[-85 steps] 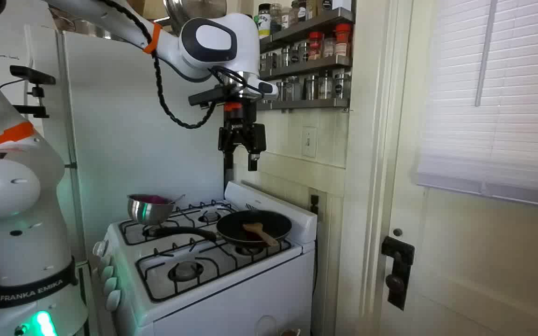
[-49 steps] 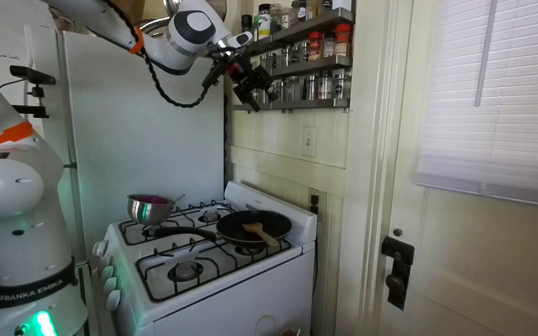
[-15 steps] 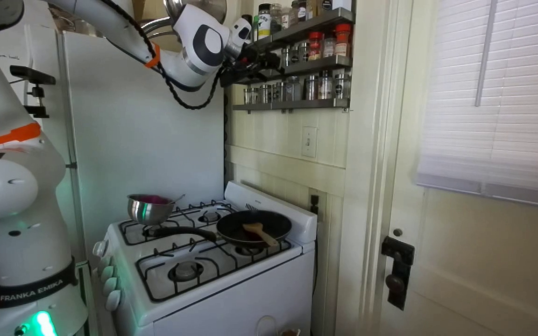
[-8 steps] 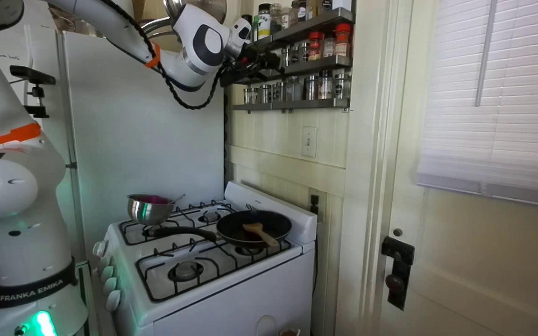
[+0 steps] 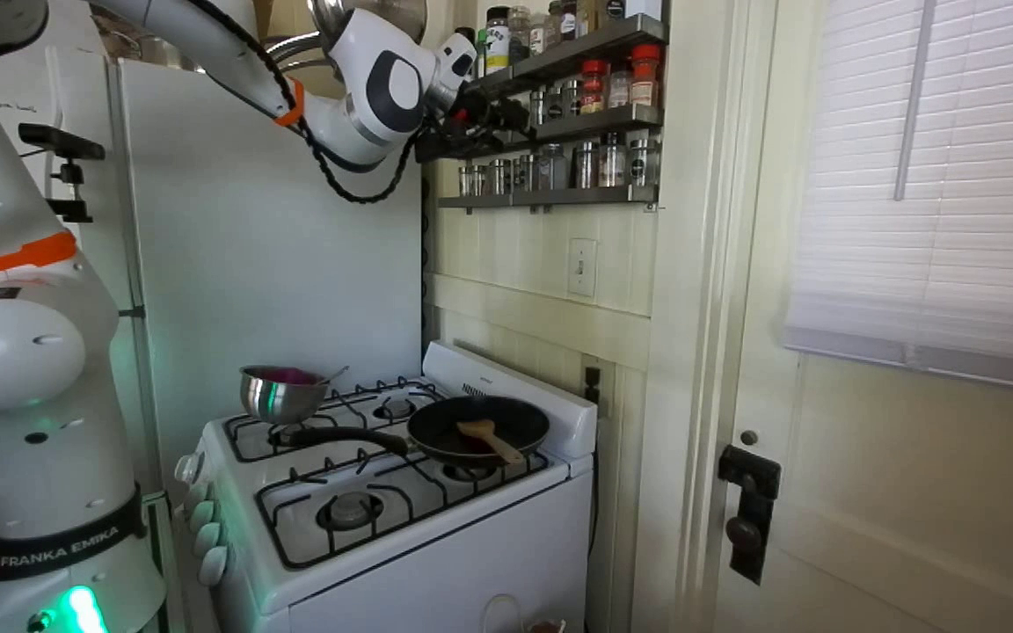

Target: Grab a bottle, then put some spice onto the pan

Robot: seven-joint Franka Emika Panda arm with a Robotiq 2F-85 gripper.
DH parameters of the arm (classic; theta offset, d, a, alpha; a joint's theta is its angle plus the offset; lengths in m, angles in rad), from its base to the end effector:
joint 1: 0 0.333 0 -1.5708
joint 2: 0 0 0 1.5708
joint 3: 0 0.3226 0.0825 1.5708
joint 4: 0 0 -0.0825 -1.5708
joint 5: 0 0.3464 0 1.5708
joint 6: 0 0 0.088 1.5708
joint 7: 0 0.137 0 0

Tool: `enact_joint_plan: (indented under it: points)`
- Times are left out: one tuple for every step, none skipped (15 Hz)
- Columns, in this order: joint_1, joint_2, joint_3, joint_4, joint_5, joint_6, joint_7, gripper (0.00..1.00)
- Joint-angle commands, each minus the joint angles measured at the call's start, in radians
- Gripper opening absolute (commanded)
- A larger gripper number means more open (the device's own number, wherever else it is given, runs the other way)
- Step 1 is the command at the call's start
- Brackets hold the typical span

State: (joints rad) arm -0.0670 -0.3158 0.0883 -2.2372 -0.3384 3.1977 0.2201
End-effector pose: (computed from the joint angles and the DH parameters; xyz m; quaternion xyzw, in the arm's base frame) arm 0.4863 0.0490 0.6616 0.8017 0.0678 0.5929 0.0335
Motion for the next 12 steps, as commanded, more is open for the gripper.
enact_joint_plan:
  points:
    - [0.07,0.022,-0.049,-0.023,0.139,0.086,-0.1,1.0]
    - [0.105,0.029,-0.091,-0.02,0.094,0.099,-0.075,1.0]
    - [0.126,0.033,-0.111,-0.021,0.095,0.103,-0.088,1.0]
    - [0.146,0.038,-0.132,-0.022,0.09,0.106,-0.09,1.0]
    - [0.153,0.041,-0.146,-0.026,0.083,0.112,-0.093,1.0]
    - [0.155,0.044,-0.154,-0.03,0.079,0.116,-0.095,1.0]
    - [0.155,0.048,-0.162,-0.033,0.079,0.124,-0.094,1.0]
    - [0.12,0.048,-0.127,-0.038,0.147,0.133,-0.152,1.0]
    - [0.117,0.051,-0.13,-0.042,0.156,0.148,-0.158,1.0]
    - [0.118,0.056,-0.132,-0.048,0.171,0.166,-0.164,1.0]
    - [0.131,0.06,-0.154,-0.049,0.131,0.176,-0.121,1.0]
    - [0.139,0.066,-0.161,-0.051,0.135,0.18,-0.121,1.0]
